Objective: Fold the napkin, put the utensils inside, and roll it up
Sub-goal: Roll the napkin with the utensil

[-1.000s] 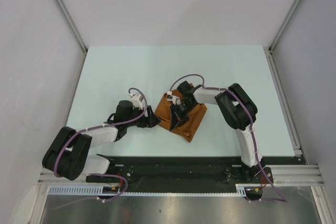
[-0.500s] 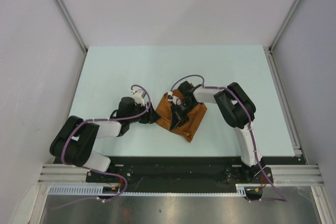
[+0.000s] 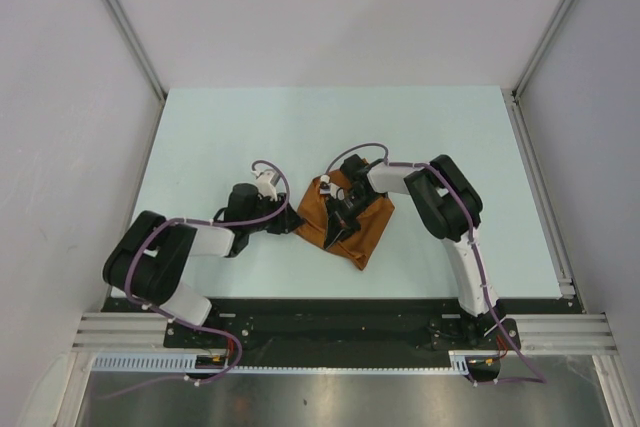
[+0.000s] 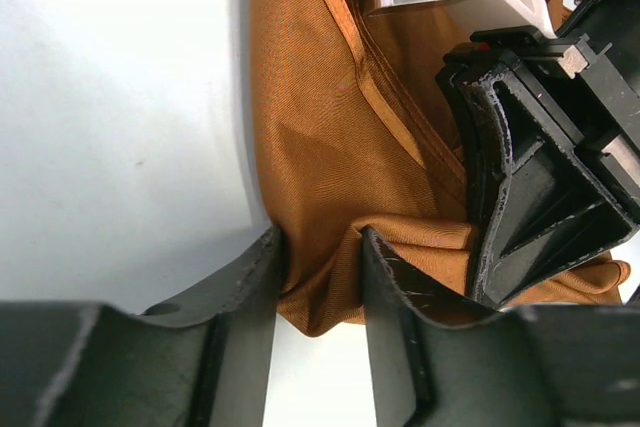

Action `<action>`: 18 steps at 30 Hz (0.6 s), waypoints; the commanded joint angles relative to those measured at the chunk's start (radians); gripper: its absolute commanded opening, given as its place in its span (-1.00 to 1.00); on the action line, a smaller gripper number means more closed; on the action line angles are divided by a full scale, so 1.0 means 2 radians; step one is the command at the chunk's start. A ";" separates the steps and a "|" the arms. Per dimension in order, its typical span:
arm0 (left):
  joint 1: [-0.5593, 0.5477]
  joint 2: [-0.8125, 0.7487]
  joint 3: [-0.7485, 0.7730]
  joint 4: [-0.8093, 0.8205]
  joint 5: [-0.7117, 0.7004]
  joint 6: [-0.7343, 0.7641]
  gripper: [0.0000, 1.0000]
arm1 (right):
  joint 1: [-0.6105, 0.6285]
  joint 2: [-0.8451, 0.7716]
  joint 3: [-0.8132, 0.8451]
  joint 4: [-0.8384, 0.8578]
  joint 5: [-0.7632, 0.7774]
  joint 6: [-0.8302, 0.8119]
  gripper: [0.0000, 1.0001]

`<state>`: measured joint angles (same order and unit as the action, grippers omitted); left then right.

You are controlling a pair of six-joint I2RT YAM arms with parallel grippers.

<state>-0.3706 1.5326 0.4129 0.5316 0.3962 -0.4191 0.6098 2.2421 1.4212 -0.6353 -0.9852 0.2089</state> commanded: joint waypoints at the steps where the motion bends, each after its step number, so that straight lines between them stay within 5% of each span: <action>1: 0.002 0.016 -0.002 0.010 0.016 -0.002 -0.24 | -0.008 0.036 -0.004 -0.024 0.075 -0.015 -1.00; 3: 0.002 0.023 -0.002 0.015 0.023 -0.007 -0.29 | -0.010 0.035 -0.003 -0.026 0.073 -0.017 -1.00; 6: 0.002 0.030 0.000 0.023 0.034 -0.014 -0.65 | -0.012 0.029 0.001 -0.028 0.074 -0.018 -0.93; 9: 0.002 0.035 0.007 0.009 0.036 -0.021 -1.00 | -0.016 0.010 0.006 -0.030 0.078 -0.016 -0.61; 13: 0.002 0.022 0.014 -0.021 0.020 -0.012 -0.99 | -0.027 -0.027 0.016 -0.038 0.087 -0.014 -0.07; 18: 0.002 0.010 0.021 -0.047 0.018 -0.003 -0.99 | -0.040 -0.094 0.019 -0.041 0.114 -0.015 0.10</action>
<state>-0.3679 1.5772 0.4347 0.5270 0.4362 -0.4511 0.5663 2.1674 1.4429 -0.7006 -0.9192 0.2047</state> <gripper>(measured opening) 0.011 0.528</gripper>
